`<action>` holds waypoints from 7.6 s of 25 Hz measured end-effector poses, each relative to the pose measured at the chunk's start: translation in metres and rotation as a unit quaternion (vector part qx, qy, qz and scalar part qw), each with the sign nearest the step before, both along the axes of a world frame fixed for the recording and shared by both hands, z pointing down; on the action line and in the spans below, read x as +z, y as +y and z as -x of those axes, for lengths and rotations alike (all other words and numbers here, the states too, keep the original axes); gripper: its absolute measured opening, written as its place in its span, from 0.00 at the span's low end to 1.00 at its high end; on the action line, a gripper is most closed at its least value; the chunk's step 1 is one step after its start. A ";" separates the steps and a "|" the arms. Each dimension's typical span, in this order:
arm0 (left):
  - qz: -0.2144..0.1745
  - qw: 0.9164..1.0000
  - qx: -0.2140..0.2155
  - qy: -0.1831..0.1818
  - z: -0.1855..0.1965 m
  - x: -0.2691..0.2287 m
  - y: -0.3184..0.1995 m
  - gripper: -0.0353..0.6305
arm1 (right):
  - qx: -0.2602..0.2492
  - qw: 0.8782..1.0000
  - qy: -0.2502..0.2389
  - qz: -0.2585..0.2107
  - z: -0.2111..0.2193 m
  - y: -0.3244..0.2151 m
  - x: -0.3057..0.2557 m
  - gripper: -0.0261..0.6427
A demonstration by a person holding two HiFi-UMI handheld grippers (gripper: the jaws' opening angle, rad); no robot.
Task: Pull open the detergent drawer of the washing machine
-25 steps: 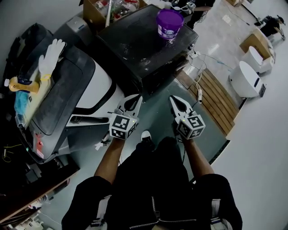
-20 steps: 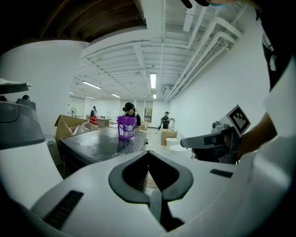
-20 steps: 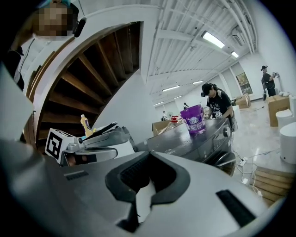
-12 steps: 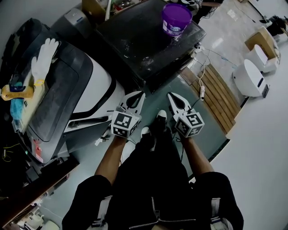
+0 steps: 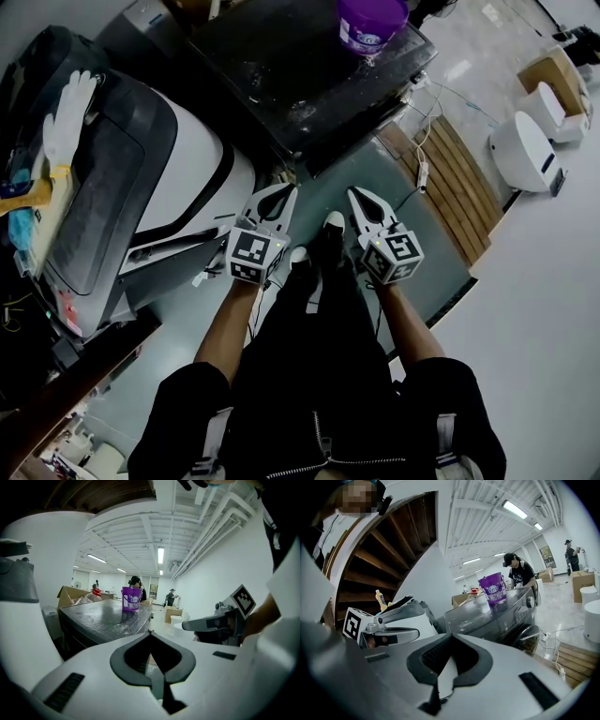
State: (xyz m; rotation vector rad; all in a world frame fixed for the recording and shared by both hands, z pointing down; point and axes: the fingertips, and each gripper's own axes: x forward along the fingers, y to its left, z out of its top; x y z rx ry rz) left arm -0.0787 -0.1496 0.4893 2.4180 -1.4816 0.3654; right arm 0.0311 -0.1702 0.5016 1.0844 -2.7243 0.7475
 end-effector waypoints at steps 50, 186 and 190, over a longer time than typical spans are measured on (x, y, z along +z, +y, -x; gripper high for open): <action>0.063 0.996 -0.069 -0.006 0.037 0.040 0.041 0.08 | 0.010 0.949 -0.198 0.247 0.020 -0.042 0.100 0.52; 0.116 0.993 -0.016 -0.026 0.016 0.069 0.029 0.08 | 0.014 0.752 -0.597 0.280 -0.062 -0.071 0.160 0.28; 0.121 0.992 -0.008 -0.029 0.012 0.073 0.034 0.08 | 0.030 0.771 -0.565 0.293 -0.072 -0.062 0.172 0.15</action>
